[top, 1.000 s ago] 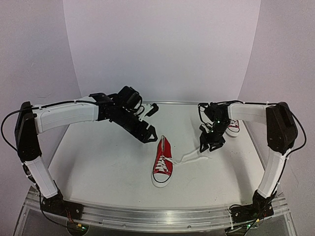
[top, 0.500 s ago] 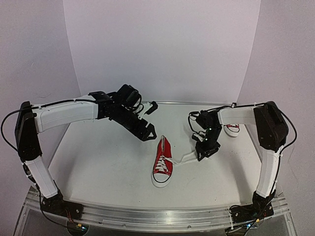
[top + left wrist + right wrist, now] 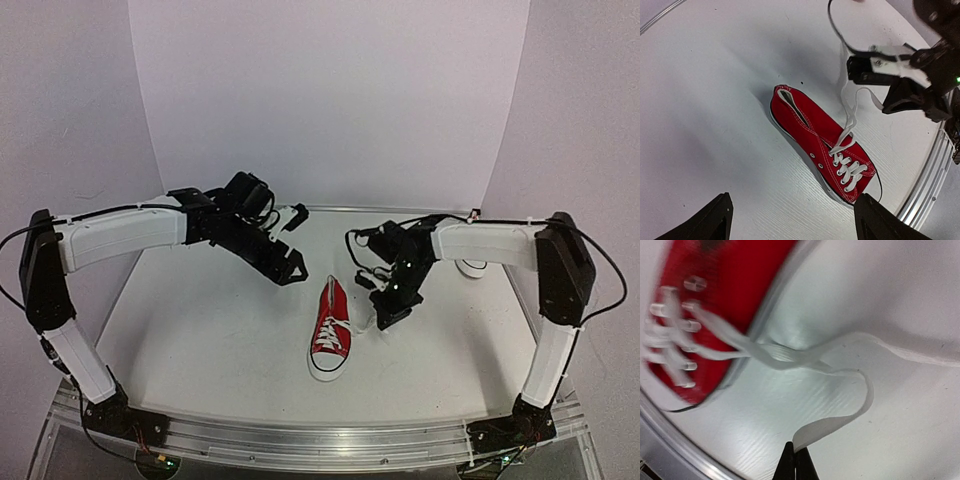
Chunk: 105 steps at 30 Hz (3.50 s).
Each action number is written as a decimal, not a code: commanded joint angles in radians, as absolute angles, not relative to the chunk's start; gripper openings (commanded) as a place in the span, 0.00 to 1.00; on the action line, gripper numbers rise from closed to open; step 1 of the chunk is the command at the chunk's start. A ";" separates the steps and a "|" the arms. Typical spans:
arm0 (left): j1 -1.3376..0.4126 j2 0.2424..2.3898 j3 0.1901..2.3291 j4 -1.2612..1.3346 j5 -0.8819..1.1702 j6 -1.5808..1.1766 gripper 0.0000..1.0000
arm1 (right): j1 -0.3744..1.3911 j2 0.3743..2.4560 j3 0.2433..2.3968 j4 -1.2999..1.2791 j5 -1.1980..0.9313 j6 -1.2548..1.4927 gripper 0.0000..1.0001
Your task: Tie the shoes
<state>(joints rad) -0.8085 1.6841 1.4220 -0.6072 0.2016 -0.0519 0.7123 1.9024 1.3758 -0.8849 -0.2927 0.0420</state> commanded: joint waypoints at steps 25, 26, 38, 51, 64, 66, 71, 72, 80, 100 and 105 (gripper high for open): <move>-0.902 1.478 1.219 -0.095 0.343 0.295 0.49 | 0.777 1.825 1.924 -0.828 -0.765 0.193 0.00; -0.903 1.476 1.206 -0.077 0.335 0.296 0.46 | 0.778 1.823 1.925 -0.827 -0.769 0.195 0.00; -0.902 1.480 1.163 0.038 0.308 0.366 0.40 | 0.784 1.806 1.902 -0.832 -0.793 0.202 0.00; -0.902 1.464 1.168 0.006 0.363 0.373 0.07 | 0.781 1.779 1.874 -0.831 -0.759 0.233 0.03; -0.901 1.433 1.122 -0.040 0.296 0.292 0.00 | 0.618 1.629 1.628 -0.803 -0.418 0.457 0.47; -0.900 1.430 1.117 -0.050 0.282 0.277 0.00 | 0.609 1.617 1.528 -0.805 -0.315 0.515 0.47; -0.900 1.422 1.114 -0.065 0.195 0.210 0.00 | 0.609 1.639 1.384 -0.797 -0.147 0.617 0.47; -0.901 1.417 1.110 -0.063 0.186 0.201 0.00 | 0.609 1.650 1.369 -0.796 -0.116 0.630 0.47; -0.902 1.382 1.090 -0.080 0.163 0.177 0.00 | 0.609 1.847 1.432 -0.793 0.024 0.699 0.49; -0.902 1.354 1.062 -0.095 0.155 0.224 0.00 | 0.608 2.110 1.494 -0.769 0.109 0.792 0.54; -0.901 1.354 1.056 -0.095 0.155 0.227 0.00 | 0.608 2.133 1.450 -0.728 0.098 0.805 0.44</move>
